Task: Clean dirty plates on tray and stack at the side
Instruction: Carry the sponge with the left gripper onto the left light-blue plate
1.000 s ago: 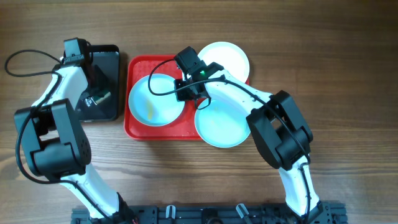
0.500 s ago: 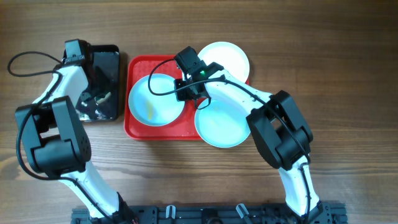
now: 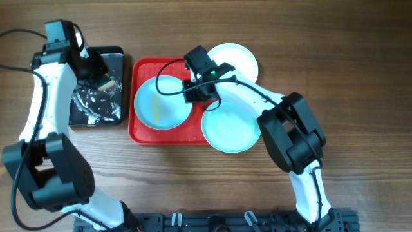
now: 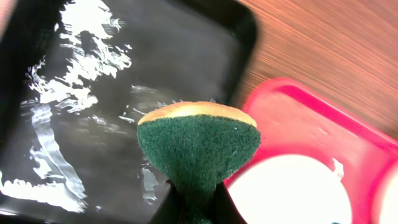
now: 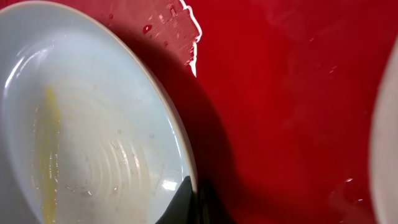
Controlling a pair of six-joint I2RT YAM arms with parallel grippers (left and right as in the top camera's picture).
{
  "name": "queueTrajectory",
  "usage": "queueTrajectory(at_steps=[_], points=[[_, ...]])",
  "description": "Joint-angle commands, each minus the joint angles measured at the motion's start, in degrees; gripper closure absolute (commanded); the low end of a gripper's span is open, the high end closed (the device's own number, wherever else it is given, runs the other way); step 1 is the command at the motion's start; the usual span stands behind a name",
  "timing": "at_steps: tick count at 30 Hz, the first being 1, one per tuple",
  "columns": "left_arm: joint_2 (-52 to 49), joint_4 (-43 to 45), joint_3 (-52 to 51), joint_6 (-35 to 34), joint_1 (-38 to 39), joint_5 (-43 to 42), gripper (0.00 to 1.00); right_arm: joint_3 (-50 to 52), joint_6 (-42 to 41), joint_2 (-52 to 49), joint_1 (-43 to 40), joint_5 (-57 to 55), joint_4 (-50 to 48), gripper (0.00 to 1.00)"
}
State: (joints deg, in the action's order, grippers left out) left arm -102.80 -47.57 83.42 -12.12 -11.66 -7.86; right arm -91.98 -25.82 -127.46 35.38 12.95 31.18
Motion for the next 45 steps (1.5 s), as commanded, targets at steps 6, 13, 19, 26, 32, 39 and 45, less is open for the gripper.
queueTrajectory(at_steps=[6, 13, 19, 26, 32, 39, 45], points=[[-2.6, -1.3, -5.7, 10.5, 8.0, -10.0, 0.96, -1.0, 2.1, -1.3, -2.5, 5.2, -0.3, 0.96], [-3.5, 3.7, -10.7, 10.6, 12.8, -5.0, 0.96, -1.0, 3.0, -1.3, -2.5, 5.4, -0.3, 0.96], [-5.9, 10.7, -14.8, 10.6, 14.8, -2.9, 0.96, -1.0, 3.2, -1.3, -2.5, 6.6, -0.3, 0.95], [-9.4, 11.0, -16.4, 10.4, 15.1, -2.5, 0.96, -1.0, 3.3, -1.6, -3.4, 11.2, 0.0, 0.96], [-10.9, 11.0, -17.6, 9.6, 17.8, -3.1, 0.96, -0.9, 3.3, -1.7, -3.5, 11.6, 0.0, 0.96], [-10.9, 11.8, -17.3, 2.4, 23.7, -12.7, 0.96, -0.9, 3.3, -1.7, -3.5, 11.5, 0.0, 0.96], [-10.9, 13.5, -17.3, -7.0, 25.0, 0.8, 0.96, -0.9, 3.3, -1.7, -3.5, 11.5, 0.0, 0.96]])
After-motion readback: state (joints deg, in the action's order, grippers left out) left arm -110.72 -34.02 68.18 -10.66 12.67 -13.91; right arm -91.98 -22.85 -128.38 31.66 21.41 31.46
